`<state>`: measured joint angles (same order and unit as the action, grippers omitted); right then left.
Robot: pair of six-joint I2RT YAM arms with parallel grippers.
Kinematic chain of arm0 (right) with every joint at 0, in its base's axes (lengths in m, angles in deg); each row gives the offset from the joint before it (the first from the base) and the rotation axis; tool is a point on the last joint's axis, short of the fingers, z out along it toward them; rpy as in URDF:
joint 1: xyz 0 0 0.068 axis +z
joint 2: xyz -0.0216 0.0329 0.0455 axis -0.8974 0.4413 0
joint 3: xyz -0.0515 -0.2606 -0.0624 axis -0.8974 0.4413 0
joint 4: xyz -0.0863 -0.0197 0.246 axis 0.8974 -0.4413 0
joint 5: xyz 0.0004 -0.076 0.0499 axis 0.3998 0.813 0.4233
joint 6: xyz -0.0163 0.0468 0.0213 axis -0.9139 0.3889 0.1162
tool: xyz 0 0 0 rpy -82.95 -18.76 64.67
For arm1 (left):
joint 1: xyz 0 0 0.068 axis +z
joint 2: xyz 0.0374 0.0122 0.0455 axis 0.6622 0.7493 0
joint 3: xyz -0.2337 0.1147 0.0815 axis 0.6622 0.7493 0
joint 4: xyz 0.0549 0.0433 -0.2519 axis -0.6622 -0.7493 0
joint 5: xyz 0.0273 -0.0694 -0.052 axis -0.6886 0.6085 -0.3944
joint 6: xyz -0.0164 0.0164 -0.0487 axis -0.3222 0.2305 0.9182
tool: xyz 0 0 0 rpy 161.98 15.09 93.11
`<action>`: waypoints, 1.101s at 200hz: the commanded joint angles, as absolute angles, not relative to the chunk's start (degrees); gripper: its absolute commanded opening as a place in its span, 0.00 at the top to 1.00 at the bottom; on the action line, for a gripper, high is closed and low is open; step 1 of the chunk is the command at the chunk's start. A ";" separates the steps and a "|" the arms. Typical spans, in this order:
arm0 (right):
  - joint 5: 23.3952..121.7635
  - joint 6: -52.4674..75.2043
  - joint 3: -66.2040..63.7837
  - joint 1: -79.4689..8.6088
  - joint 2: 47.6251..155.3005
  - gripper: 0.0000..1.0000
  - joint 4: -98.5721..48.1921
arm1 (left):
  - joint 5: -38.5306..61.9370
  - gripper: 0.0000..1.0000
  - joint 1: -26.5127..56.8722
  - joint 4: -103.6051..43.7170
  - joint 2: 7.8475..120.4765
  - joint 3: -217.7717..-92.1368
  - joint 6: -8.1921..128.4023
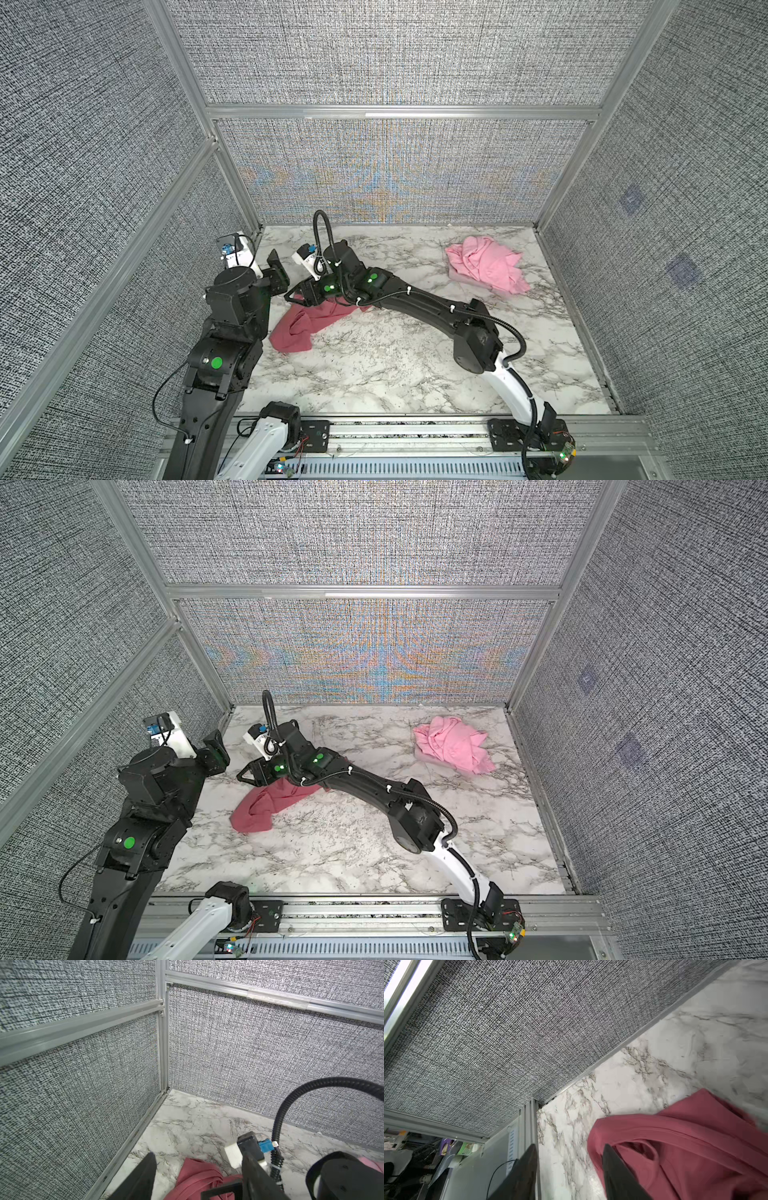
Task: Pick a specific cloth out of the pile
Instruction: 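Carry the rose-red cloth toward the left gripper and lower it onto the table, then grasp the rose-red cloth with the left gripper while the right gripper withdraws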
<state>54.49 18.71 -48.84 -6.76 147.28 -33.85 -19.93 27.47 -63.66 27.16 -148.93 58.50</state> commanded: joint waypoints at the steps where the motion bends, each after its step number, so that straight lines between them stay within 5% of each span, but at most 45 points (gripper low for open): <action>1: 57.23 18.04 -43.44 -7.61 142.64 0.48 -27.94 | -15.96 0.33 27.57 -60.27 29.22 -148.07 57.96; 61: 64.98 18.67 -15.61 -13.09 123.39 0.48 -22.44 | -1.54 0.39 26.84 -47.60 39.45 -137.92 58.48; 115: 73.03 19.14 5.13 -20.54 107.61 0.48 -25.05 | -0.05 0.43 20.46 -40.63 54.33 -135.55 59.74; 220: 79.67 19.61 18.02 -29.80 93.72 0.46 -33.50 | -1.34 0.47 9.13 -43.77 81.36 -148.60 61.90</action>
<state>77.64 19.19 17.78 -29.09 94.24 -31.52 -0.65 11.06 -41.30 78.73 -147.11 62.00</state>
